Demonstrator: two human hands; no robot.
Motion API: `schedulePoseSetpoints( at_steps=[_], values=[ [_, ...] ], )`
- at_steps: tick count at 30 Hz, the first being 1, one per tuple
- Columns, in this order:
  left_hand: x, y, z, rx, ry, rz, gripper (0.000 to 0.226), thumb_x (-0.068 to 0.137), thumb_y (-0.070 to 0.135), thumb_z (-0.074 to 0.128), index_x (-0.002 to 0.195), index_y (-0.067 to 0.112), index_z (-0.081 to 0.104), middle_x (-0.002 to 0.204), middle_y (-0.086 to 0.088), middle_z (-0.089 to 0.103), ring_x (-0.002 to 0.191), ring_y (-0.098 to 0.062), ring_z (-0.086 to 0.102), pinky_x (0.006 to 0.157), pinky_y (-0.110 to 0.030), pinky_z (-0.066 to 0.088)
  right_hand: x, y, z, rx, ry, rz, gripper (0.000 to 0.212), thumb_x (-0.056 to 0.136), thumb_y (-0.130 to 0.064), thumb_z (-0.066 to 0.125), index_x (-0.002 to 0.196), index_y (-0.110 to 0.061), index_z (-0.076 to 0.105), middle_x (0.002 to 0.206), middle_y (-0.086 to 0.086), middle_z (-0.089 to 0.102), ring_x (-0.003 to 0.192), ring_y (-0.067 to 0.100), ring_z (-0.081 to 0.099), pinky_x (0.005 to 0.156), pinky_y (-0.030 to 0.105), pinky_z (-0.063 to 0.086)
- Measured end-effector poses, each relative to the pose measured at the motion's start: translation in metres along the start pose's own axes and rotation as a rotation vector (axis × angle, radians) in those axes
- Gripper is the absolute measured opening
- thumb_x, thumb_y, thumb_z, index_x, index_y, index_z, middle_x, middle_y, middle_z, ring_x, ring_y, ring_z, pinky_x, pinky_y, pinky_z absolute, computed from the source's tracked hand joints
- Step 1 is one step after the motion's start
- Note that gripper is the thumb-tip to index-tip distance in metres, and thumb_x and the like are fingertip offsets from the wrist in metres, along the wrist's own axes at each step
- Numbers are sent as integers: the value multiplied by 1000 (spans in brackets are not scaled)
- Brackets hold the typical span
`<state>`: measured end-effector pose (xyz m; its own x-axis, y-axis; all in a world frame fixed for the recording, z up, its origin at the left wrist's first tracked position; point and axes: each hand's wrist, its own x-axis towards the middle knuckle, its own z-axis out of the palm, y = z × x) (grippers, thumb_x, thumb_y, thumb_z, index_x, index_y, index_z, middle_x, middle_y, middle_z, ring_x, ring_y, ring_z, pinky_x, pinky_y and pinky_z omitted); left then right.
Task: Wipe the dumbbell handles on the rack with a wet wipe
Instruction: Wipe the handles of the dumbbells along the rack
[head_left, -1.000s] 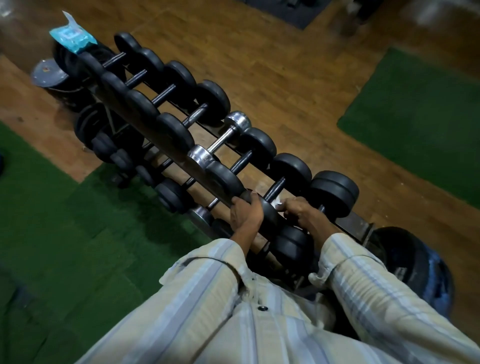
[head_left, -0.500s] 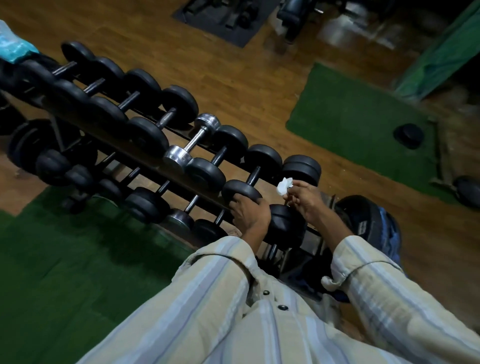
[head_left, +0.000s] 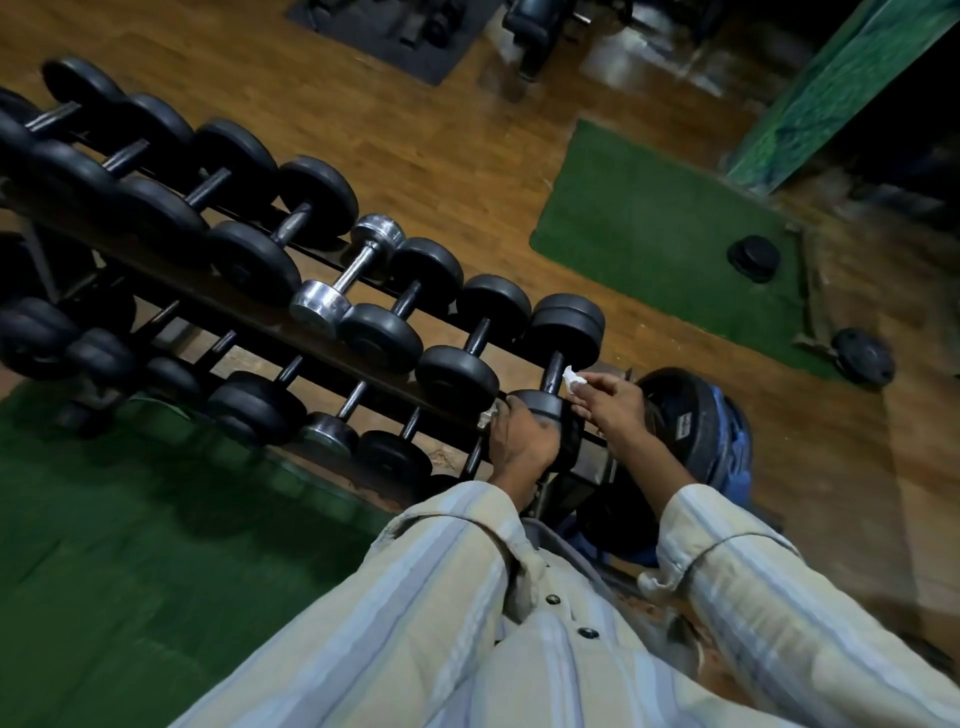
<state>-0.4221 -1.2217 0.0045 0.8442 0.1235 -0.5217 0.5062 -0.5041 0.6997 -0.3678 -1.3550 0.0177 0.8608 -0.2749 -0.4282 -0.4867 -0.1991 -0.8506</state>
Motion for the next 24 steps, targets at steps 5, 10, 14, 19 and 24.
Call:
schedulePoseSetpoints(
  at_steps=[5,10,14,19,24],
  values=[
    [17,-1,-5,-12,-17,-83,50,104,31,46,145,3,44,146,-18,50,132,-38,50,106,-44,43,-2,4,3,-234,77,-128,5,94,-13,73,99,-14,75,101,8,77,83,13,71,74,32,61],
    [25,8,9,-25,47,-159,56,104,29,47,148,-3,35,150,-20,46,136,-38,46,111,-46,40,-5,0,-1,-642,40,-339,15,92,-15,70,102,-9,79,94,1,75,86,11,64,77,24,45],
    [24,18,19,-100,108,-289,63,102,32,45,156,4,28,159,-15,36,146,-35,33,119,-50,29,9,3,-6,-600,35,-278,14,86,-23,77,95,-13,81,93,3,78,89,17,72,81,33,57],
    [33,30,45,-214,393,-426,48,102,30,40,146,12,45,150,-17,45,140,-36,37,115,-51,30,36,13,-16,-565,-80,-277,13,82,-26,84,89,-16,81,84,-3,78,78,9,73,72,30,59],
    [45,37,61,-236,756,-463,36,96,27,40,110,4,64,116,-22,64,109,-42,57,98,-48,42,66,19,-18,-595,-309,-340,7,82,-26,86,86,-22,81,82,-9,77,77,5,72,71,32,60]
  ],
)
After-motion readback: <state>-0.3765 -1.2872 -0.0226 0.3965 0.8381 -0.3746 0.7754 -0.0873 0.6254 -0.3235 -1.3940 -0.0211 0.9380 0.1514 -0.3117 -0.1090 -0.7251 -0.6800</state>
